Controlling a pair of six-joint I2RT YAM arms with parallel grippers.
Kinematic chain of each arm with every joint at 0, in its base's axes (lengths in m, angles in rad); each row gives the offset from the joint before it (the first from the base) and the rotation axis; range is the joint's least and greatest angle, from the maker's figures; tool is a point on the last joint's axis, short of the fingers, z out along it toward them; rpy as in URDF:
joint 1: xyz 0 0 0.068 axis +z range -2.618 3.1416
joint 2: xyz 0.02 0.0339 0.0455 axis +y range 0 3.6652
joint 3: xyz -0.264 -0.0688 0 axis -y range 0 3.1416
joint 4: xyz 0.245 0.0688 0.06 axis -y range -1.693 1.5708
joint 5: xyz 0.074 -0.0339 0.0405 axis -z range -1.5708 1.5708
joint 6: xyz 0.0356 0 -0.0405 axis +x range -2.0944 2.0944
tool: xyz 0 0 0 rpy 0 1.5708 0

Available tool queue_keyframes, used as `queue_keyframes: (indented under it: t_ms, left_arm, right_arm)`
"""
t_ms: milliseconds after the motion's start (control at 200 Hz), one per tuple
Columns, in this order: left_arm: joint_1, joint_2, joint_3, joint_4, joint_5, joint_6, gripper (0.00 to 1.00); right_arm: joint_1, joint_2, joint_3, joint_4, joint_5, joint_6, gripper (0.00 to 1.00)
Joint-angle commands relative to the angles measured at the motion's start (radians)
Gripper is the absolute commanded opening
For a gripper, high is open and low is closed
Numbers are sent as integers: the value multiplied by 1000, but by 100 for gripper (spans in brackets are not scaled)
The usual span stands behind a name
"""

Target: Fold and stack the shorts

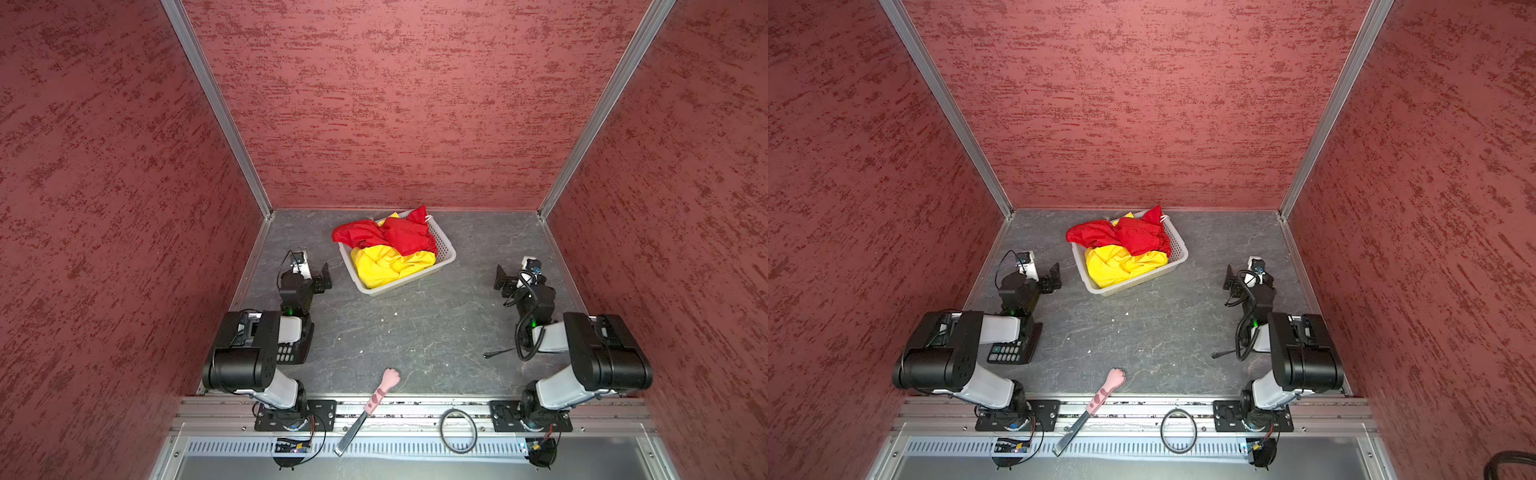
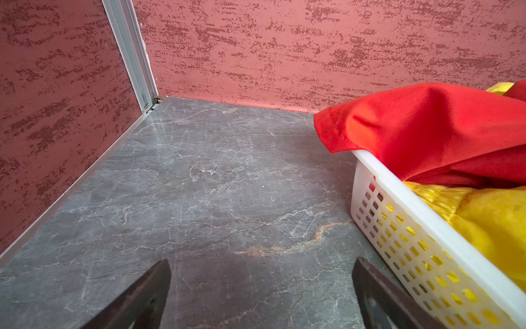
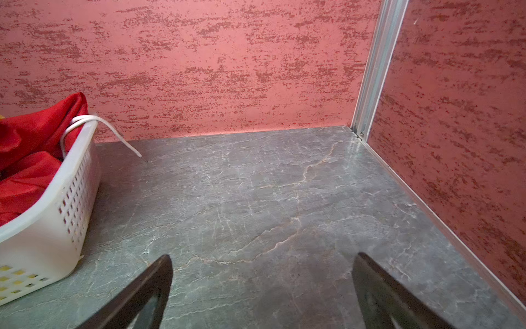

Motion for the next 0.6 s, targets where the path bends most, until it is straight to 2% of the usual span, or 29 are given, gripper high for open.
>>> queue_keyframes:
  t_ms: [0,140,245,596]
  left_arm:
    - [-2,-2,3,5,8,15,100]
    - [-2,-2,3,5,7,13,99]
    - [0,-2,3,6,8,13,100]
    - [0,-2,3,5,9,14,100]
  right_arm:
    - [-7,-1,11,1,-36,15,99]
    - [-6,-1,13,0,-34,17,99]
    - [-6,-1,8,5,21,34,99]
    - [-6,2,11,2,22,33,99]
